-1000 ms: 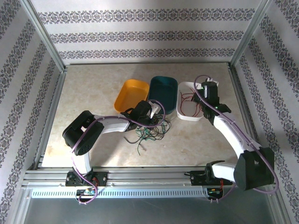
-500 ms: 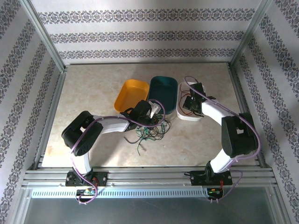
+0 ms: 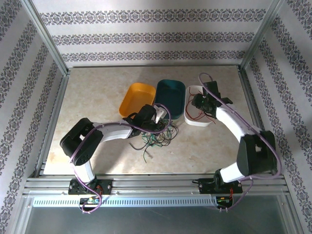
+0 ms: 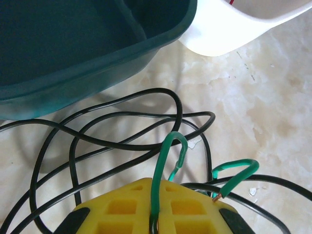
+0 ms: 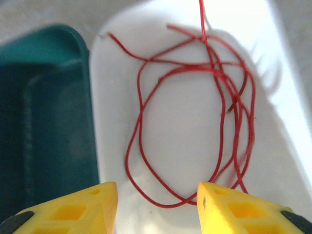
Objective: Untangle the cables
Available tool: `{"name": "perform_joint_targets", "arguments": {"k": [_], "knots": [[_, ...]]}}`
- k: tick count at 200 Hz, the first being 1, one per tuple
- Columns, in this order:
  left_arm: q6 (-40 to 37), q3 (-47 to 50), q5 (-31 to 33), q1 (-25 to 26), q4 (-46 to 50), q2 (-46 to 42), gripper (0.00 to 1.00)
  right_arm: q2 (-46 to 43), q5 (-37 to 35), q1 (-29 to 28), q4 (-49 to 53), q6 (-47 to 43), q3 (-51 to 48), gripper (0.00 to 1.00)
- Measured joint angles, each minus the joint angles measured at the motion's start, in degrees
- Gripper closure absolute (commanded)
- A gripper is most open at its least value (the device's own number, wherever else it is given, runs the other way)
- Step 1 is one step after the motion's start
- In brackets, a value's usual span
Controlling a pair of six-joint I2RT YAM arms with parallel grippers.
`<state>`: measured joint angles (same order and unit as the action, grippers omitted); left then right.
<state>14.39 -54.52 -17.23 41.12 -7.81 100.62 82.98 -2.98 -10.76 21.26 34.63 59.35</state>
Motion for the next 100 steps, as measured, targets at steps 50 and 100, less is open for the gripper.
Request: {"name": "perform_joint_targets", "arguments": {"k": [50, 100], "knots": [[0.0, 0.3, -0.1, 0.0, -0.4, -2.0, 0.94, -9.5, -3.4, -1.8, 4.1, -3.4, -0.9, 0.53], [0.0, 0.7, -0.7, 0.0, -0.6, -2.5, 1.0, -11.6, 9.5, -13.4, 3.3, -10.8, -5.5, 0.55]]}}
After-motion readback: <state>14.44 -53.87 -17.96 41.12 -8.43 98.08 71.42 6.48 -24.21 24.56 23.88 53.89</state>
